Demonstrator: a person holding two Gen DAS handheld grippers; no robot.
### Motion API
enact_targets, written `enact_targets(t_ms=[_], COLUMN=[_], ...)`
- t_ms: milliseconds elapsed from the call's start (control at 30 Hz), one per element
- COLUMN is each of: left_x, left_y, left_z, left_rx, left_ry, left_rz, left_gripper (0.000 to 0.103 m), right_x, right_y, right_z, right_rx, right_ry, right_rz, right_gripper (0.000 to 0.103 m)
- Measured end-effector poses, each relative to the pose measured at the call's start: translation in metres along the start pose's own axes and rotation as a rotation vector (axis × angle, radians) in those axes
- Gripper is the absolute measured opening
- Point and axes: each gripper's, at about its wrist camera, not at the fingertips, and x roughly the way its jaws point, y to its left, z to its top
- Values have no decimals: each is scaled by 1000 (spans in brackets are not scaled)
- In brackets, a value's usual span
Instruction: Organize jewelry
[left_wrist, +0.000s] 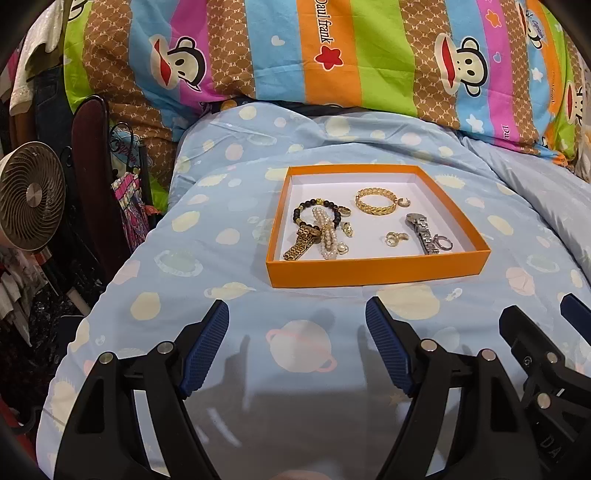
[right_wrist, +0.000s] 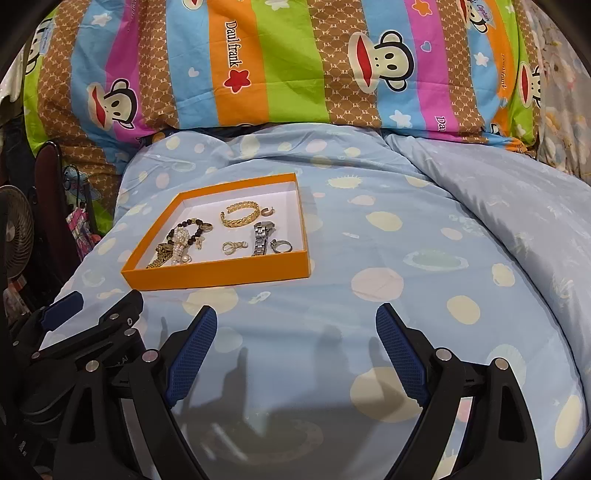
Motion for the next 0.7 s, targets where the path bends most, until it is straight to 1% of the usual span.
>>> enact_targets(t_ms=[300,700], left_x=[1,1], left_y=[0,1], left_z=[-1,0], left_rx=[-1,-2], left_ry=[5,2], left_rz=[8,-1], left_gripper=[74,74], right_x=[-1,-3], right_y=[2,2], right_z=[0,1], right_rx=[-9,-16], right_ry=[-7,-21], right_rz=[-7,-19], right_gripper=[86,86])
